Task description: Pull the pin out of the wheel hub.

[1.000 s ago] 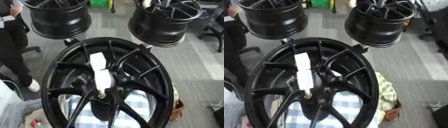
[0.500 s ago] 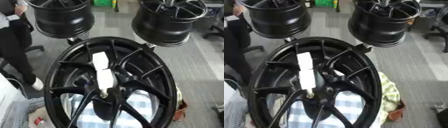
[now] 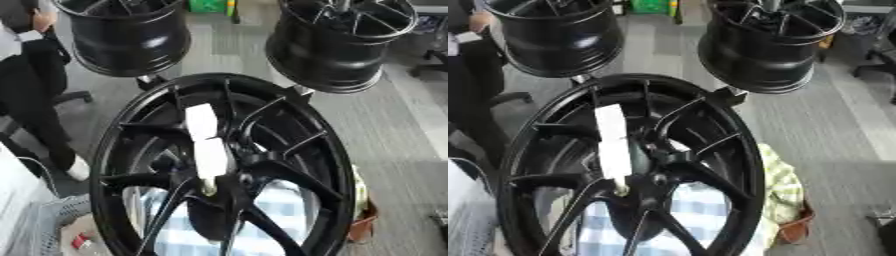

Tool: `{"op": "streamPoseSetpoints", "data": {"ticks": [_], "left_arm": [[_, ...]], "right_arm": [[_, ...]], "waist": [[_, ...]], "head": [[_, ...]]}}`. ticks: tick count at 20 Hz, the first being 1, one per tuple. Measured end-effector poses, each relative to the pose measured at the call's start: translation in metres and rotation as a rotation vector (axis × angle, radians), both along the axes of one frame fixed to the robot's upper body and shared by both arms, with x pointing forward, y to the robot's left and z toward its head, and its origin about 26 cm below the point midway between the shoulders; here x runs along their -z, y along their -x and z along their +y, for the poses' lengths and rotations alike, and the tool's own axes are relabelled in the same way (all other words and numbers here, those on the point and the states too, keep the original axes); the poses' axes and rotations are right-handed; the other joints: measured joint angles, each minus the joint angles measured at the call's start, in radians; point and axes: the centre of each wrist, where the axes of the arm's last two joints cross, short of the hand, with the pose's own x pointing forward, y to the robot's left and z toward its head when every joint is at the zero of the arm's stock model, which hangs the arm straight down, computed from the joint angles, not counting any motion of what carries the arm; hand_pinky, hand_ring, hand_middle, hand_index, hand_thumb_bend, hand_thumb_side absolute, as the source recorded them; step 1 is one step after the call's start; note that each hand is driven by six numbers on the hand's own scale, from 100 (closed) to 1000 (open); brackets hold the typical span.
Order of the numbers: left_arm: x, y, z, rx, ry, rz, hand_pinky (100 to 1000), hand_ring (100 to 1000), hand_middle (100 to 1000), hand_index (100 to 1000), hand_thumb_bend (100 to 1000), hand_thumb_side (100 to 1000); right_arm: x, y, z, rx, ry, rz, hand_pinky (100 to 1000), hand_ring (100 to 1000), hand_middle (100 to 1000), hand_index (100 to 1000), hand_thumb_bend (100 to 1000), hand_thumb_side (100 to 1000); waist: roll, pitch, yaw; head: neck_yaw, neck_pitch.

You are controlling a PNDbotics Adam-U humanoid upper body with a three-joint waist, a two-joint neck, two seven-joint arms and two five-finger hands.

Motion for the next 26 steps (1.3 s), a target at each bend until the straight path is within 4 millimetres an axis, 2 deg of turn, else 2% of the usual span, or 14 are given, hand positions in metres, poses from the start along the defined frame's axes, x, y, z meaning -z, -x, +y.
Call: {"op": "streamPoseSetpoints", "data": {"ticks": [7,10,15,21,26], "left_arm": [[0.000,0.000,0.000,-0.001,0.000,0.001,771,876,763,845,179,676],[0.000,0.000,0.000,-0.001,0.000,0.001,771,876,763,844,179,676],[0.000,0.000,0.000,-0.002,-0.001,0.001,771,875,763,844,179,676],[0.000,0.000,0.000,-0.002,-0.002,0.000,771,875,763,844,178,676],[0.000,0.000,0.000,-0.001,-0.003,-0.002,771,875,763,843,178,675]], "right_arm": [[-0.004,0.001,0.002,-0.026,0.003,-0.050,797,772,728,818,591,292],[-0.009,0.002,0.005,-0.055,0.012,-0.088,795,759,703,807,567,302],[-0.015,0.005,0.017,-0.180,0.034,-0.157,796,744,665,786,576,289],[-0.022,0.019,0.047,-0.475,0.028,-0.276,783,693,600,746,524,288],[-0.026,0.044,0.087,-0.785,0.031,-0.359,780,667,570,722,517,279]], "waist": [[0.001,0.000,-0.004],[0.001,0.000,-0.004],[0.002,0.000,-0.004],[0.002,0.000,-0.004],[0.002,0.005,-0.001]], "head": [[0.000,0.003],[0.000,0.005],[0.000,0.005],[0.000,0.005],[-0.001,0.004]]}}
